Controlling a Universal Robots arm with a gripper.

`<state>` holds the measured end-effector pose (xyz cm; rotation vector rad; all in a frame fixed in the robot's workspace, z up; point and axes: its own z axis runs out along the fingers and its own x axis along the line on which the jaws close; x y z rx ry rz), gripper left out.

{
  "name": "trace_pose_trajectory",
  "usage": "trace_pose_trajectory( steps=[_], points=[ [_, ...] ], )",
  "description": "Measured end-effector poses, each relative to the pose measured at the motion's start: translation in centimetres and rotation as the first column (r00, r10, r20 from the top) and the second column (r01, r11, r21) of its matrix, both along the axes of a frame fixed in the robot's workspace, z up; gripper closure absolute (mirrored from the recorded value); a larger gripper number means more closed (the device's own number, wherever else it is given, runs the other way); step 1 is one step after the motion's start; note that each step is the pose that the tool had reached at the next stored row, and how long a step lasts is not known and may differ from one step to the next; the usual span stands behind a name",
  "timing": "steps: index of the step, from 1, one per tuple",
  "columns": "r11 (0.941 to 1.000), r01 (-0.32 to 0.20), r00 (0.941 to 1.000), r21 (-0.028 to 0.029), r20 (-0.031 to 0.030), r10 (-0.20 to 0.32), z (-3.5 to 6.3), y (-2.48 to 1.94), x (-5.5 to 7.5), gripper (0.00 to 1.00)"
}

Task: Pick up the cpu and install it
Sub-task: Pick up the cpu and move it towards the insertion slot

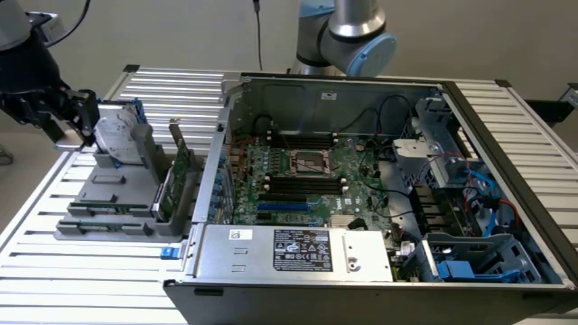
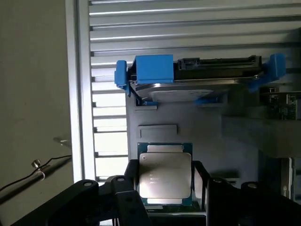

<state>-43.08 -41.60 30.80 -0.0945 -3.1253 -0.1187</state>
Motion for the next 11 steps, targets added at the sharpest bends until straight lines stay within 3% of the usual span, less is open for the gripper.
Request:
trace_pose_trajectory(
  steps=[3, 11],
  points=[
    [1.0000, 0.000, 1.0000, 0.0001, -0.0041, 0.000, 1.31, 0.01, 0.7, 0.45],
    [1.0000, 0.000, 0.9994, 0.0043, -0.0339, 0.000, 3.71, -0.01, 3.9, 0.45]
  ],
)
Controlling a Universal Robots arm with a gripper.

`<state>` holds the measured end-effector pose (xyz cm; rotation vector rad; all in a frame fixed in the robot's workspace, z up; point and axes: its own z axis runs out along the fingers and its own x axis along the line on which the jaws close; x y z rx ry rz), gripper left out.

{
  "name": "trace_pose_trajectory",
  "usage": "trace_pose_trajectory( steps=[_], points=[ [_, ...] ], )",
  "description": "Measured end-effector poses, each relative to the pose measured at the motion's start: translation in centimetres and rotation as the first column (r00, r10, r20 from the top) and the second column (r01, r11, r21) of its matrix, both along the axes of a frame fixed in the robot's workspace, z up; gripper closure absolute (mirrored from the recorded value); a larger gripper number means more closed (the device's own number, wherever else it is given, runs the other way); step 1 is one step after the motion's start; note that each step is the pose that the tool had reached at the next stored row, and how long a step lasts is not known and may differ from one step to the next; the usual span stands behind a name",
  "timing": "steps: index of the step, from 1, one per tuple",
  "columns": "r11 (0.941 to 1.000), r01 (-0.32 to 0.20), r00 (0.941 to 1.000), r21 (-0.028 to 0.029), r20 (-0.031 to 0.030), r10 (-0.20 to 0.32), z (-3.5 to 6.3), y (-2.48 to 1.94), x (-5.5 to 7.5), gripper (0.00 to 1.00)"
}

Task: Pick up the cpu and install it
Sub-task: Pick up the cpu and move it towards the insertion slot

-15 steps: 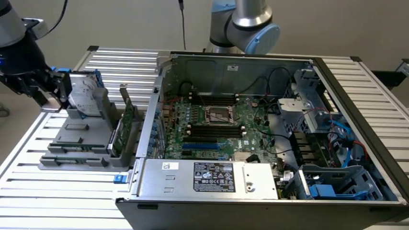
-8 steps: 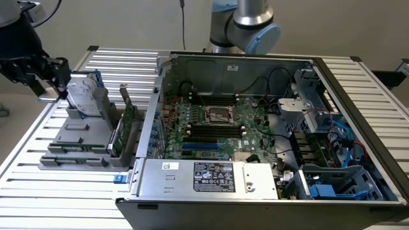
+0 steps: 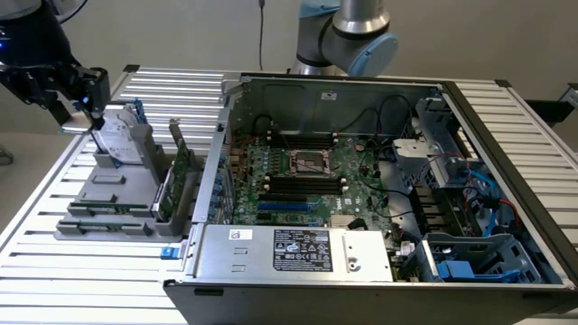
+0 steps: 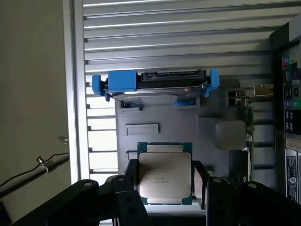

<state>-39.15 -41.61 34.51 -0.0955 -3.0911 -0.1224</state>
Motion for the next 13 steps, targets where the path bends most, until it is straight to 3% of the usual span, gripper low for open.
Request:
trace_pose_trajectory(
  steps=[13],
  points=[
    [1.0000, 0.000, 0.9985, 0.0015, -0.0543, 0.000, 2.99, 0.00, 5.7, 0.45]
  ],
)
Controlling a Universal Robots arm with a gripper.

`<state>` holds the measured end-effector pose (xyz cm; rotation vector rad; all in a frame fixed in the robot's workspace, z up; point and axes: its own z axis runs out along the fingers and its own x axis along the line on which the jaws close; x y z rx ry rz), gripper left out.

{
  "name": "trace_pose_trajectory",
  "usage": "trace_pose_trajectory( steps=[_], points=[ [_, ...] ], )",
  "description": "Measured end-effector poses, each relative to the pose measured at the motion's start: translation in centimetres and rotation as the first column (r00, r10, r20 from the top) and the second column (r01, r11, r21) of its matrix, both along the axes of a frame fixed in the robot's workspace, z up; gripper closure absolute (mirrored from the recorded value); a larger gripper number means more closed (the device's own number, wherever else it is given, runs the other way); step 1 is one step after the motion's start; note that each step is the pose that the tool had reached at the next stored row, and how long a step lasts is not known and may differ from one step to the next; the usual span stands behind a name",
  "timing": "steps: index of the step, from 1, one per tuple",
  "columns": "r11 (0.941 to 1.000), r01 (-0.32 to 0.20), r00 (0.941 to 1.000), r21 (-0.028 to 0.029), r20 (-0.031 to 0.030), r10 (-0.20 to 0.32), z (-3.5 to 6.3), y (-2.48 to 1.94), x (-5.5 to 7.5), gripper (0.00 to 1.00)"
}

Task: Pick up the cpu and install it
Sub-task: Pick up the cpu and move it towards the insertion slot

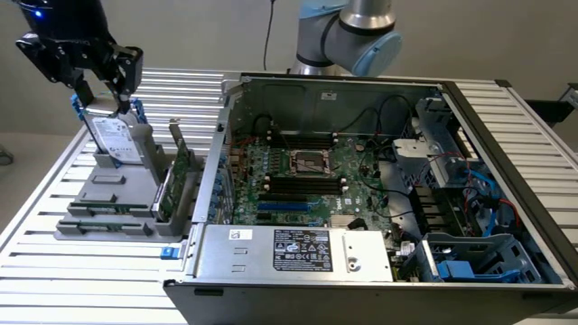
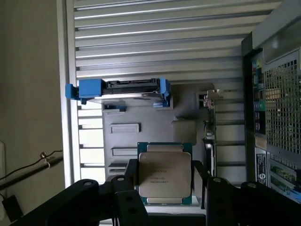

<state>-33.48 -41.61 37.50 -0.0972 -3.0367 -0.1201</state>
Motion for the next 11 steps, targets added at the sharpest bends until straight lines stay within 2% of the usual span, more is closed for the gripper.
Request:
trace_pose_trajectory(
  steps=[11],
  points=[
    [1.0000, 0.000, 0.9984, 0.0000, -0.0562, 0.000, 1.84, 0.00, 4.4, 0.45]
  ],
)
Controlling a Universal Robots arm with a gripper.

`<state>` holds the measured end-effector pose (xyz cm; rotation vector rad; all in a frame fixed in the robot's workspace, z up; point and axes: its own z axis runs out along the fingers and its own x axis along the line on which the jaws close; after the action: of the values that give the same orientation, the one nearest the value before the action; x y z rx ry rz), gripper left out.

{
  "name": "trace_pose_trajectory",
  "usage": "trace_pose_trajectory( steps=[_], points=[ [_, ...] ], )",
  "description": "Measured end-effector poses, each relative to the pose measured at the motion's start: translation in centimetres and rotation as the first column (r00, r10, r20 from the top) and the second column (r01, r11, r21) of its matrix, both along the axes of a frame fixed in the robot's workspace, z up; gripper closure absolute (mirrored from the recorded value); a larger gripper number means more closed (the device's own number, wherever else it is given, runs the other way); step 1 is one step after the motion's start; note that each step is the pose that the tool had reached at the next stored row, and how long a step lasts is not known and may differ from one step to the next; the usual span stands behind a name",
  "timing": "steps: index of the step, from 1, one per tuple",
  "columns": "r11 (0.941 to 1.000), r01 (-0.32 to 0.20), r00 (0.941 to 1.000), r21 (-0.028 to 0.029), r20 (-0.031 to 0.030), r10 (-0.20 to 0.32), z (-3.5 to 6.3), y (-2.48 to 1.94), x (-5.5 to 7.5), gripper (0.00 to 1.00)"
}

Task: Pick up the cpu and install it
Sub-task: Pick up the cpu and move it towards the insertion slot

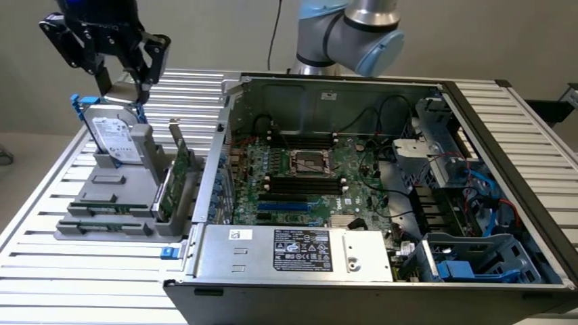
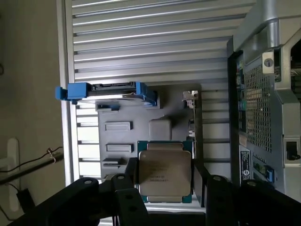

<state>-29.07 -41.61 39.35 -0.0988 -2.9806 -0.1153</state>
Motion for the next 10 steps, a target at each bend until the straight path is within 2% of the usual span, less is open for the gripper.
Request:
trace_pose_trajectory(
  steps=[7, 10],
  points=[
    [1.0000, 0.000, 0.9998, 0.0001, -0.0179, 0.000, 0.85, 0.00, 3.2, 0.45],
    [1.0000, 0.000, 0.9997, 0.0000, -0.0231, 0.000, 1.12, 0.00, 4.5, 0.45]
  ],
)
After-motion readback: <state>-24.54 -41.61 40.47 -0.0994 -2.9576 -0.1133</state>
